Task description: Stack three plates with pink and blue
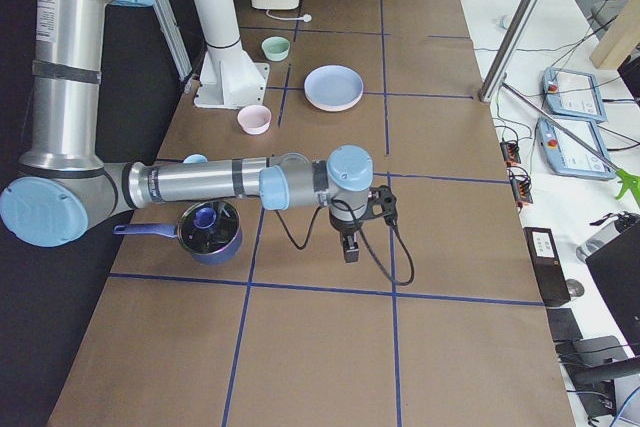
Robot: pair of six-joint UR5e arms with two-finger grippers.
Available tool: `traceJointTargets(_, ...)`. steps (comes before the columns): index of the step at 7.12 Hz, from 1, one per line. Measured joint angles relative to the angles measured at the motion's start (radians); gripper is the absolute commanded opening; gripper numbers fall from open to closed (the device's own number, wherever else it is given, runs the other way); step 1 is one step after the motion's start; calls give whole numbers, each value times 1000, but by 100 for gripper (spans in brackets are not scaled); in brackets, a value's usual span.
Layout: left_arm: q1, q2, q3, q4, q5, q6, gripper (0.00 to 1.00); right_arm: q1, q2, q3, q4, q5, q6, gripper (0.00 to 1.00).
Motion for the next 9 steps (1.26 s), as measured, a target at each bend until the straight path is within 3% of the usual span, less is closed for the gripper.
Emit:
traceJointTargets(3, 2, 5, 1, -9, -1, 4, 100, 54, -103, 5, 7, -41, -34, 100)
traceJointTargets(9, 2, 11, 3, -10, -2, 4, 100, 55, -111, 3, 10, -38, -32, 100)
